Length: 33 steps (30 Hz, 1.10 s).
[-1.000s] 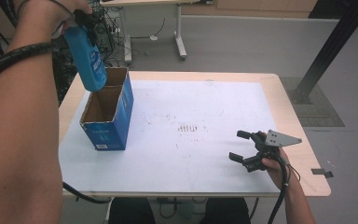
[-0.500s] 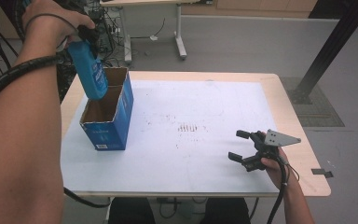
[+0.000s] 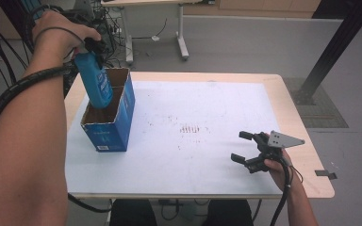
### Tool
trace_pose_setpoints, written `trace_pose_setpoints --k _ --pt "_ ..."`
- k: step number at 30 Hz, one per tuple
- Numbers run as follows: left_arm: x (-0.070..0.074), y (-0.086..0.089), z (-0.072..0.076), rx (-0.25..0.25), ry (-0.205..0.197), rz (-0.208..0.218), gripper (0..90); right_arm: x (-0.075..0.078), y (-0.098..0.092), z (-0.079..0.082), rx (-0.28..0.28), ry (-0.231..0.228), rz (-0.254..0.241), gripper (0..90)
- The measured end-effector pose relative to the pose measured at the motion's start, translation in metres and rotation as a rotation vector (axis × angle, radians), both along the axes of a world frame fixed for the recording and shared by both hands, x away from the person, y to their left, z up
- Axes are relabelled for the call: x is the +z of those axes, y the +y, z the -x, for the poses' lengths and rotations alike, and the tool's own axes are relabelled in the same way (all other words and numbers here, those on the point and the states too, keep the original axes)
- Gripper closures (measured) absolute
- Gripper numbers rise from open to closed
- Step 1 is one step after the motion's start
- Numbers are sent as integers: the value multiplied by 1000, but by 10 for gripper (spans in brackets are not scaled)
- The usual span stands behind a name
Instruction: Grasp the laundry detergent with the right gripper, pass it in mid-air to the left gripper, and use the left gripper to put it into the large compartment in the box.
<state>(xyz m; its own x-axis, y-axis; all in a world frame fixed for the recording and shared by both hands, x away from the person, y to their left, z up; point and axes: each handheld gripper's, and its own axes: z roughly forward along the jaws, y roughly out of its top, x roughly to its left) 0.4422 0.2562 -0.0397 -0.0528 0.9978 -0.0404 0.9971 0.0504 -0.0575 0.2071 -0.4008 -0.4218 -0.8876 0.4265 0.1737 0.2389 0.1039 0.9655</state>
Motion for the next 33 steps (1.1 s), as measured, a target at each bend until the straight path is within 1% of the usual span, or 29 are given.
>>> trace_pose_setpoints --k 9,15,16,21,23,33 --pt "-16 0 -4 -6 27 5 375 -1 1 1 -2 3 0 45" --pt "-27 2 -3 -8 30 13 375 -1 1 0 -2 3 0 45" --pt "-30 3 -3 -7 38 15 375 -1 1 0 -1 3 0 44" --pt "-38 3 -3 -10 43 9 375 -1 2 0 0 4 -4 44" --pt "-42 3 -4 -14 51 7 375 -1 2 0 1 3 -4 45" --pt "-59 2 -5 -21 74 14 375 -1 3 0 5 7 -1 44"
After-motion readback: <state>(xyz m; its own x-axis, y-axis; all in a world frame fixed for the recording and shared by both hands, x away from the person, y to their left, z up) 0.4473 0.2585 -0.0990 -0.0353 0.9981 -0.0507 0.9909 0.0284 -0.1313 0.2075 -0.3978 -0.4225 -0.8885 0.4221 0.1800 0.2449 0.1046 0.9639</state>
